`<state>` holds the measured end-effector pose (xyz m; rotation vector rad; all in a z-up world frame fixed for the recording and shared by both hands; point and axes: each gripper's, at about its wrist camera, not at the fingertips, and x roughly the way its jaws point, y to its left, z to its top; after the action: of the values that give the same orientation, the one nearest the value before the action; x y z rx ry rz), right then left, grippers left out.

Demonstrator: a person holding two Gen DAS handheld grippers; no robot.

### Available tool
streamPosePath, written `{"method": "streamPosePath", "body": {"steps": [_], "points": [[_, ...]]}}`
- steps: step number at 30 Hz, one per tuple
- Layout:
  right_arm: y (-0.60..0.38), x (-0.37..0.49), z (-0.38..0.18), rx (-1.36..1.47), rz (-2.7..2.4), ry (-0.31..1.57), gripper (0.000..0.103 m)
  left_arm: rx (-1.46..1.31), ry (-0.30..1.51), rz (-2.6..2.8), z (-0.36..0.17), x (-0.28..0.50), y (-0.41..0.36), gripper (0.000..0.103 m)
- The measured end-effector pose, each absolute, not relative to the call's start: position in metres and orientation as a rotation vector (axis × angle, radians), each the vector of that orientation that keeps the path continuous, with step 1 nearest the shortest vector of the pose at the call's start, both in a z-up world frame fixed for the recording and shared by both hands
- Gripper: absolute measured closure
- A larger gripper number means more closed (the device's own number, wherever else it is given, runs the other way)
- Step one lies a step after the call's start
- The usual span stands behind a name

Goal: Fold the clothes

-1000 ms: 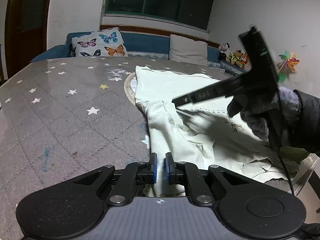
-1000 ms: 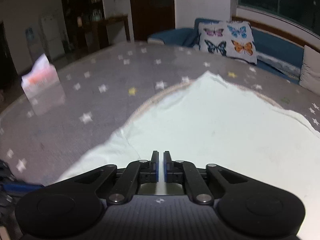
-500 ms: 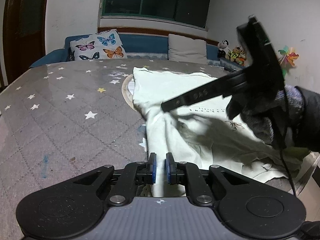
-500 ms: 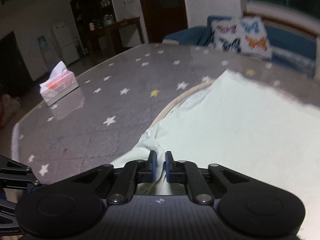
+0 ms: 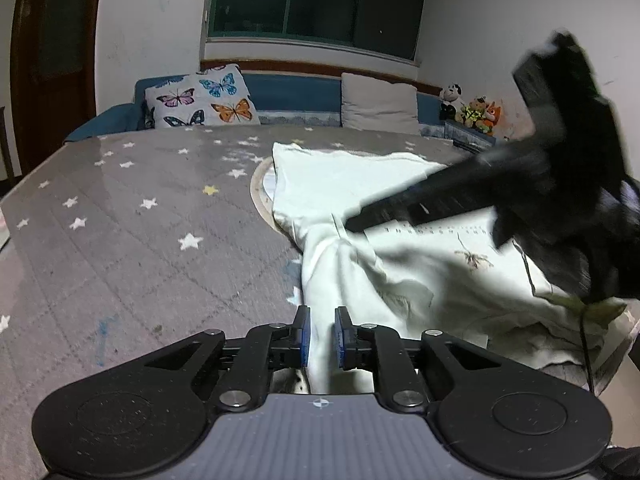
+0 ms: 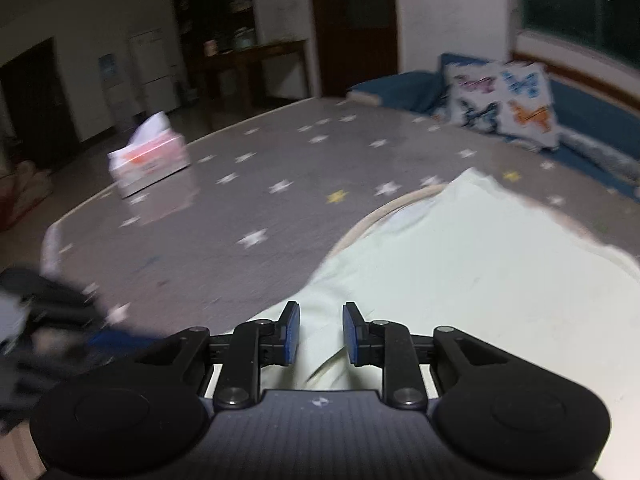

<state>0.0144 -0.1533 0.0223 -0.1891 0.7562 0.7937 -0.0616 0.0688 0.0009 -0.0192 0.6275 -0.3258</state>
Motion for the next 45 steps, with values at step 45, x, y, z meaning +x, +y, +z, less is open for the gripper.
{"method": "streamPosePath", "body": {"steps": [45], "points": [[-0.172,0.022,0.034,-0.135,0.773,0.73,0.091,0.214,0.581,-0.378,-0.008,-0.036,0.02,0.081]]}}
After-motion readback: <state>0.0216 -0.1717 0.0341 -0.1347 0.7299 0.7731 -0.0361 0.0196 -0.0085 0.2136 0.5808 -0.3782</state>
